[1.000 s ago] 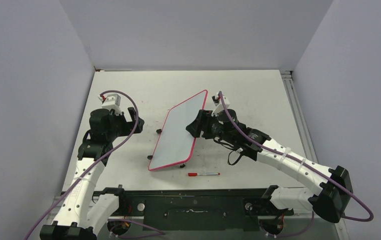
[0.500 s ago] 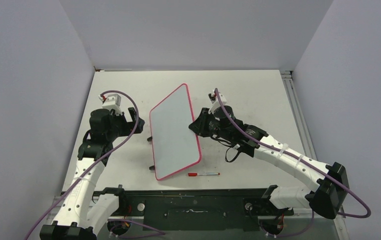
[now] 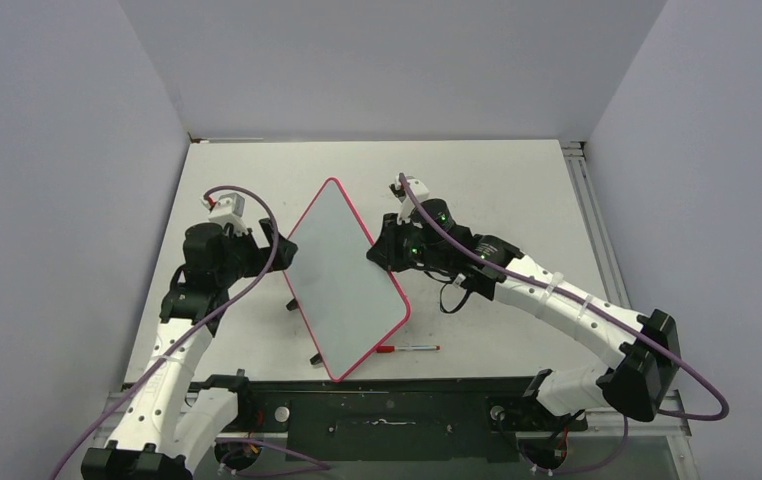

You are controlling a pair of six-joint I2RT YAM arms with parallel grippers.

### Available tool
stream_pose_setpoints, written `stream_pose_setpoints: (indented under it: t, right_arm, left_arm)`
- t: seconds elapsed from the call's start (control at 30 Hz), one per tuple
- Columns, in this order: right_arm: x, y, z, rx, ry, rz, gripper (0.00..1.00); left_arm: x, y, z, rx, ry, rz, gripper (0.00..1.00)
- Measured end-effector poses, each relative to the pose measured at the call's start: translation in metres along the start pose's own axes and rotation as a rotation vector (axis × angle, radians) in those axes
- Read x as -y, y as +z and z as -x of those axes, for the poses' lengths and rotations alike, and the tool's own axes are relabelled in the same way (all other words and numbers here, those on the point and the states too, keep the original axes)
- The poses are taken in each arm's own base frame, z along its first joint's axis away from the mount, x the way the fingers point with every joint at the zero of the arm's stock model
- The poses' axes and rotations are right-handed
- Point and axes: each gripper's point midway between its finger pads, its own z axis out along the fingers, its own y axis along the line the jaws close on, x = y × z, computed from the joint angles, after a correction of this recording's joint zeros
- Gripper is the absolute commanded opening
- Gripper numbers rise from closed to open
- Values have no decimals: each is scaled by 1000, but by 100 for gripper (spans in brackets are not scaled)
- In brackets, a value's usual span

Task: Write a sentence on the whiteboard
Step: Adjust the whiteboard stand at the center of the board.

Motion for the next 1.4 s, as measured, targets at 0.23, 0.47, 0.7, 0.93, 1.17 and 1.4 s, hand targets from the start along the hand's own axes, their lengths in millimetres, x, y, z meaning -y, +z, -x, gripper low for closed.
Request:
stream_pose_setpoints:
  t: [0.23, 0.47, 0.7, 0.93, 1.17, 1.4]
  right_arm:
    - [-5, 6, 4, -37, -54, 8, 5]
    - [1, 5, 6, -58, -76, 14, 5]
    - [6, 4, 8, -68, -86, 32, 5]
    - [8, 3, 9, -72, -89, 44, 5]
    - [9, 3, 9, -74, -108, 53, 5]
    - [13, 4, 12, -71, -142, 62, 5]
  left_arm:
    - [-2, 15, -44, -66, -206, -13, 93]
    - [-13, 19, -96, -145, -255, 89, 84]
    - [-39, 22, -126, -174, -275, 227, 59]
    - [-57, 21, -158, -225, -317, 293, 47]
    - [-48, 30, -157, -213, -350, 241, 42]
    - [-37, 34, -165, -234, -375, 168, 40]
